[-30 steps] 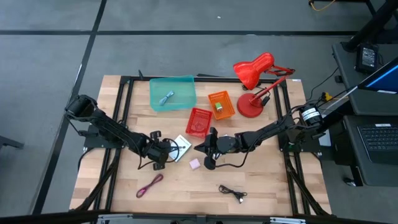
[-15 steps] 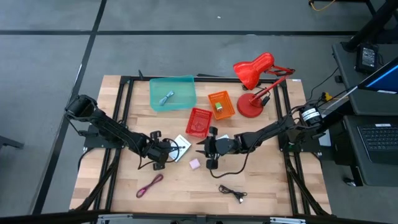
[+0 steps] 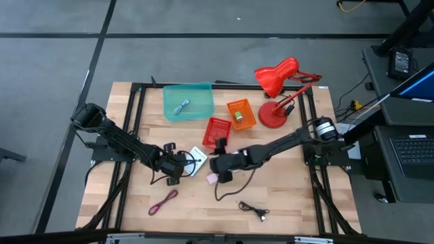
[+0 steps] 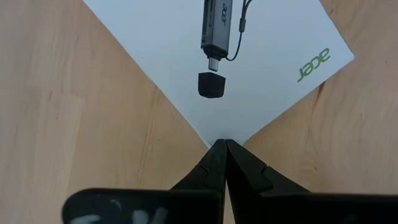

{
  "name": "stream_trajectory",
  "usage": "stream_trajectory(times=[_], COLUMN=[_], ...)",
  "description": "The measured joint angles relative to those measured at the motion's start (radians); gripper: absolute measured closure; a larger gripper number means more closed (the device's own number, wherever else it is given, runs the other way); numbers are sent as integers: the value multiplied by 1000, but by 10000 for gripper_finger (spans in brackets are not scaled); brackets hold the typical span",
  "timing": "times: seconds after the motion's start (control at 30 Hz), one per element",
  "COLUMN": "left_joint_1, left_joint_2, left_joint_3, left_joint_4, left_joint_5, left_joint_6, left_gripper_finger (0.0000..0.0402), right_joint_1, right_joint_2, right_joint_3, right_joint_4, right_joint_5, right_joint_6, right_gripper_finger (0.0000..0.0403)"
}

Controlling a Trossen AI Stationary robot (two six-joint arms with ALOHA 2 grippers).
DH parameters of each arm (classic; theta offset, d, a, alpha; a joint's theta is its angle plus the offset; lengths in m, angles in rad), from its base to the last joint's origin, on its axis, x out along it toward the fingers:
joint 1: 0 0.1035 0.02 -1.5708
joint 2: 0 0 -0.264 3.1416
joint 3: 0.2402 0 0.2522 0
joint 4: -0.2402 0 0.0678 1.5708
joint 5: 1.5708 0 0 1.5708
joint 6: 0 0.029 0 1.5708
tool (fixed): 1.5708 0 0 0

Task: Pick and place items into bin
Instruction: Put the left card reader box into the red bin

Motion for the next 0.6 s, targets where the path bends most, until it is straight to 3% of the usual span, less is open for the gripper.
stream_trajectory(times=[0.1, 0.47, 0.6], left_joint_1=[0, 0, 0], left_joint_2=[0, 0, 0], left_joint_3=[0, 0, 0], left_joint_4=[0, 0, 0], left_joint_5=[0, 0, -1], left_joint_6=[0, 7, 8], left_gripper_finger=[398, 398, 398], right_joint_1=[-1, 0, 0], right_joint_2=[45, 85, 94], right_joint_3=[51, 91, 91], right_joint_4=[-42, -109, -104], right_joint_5=[51, 44, 28], right_joint_6=[-34, -131, -41], right_gripper_finger=[231, 231, 231])
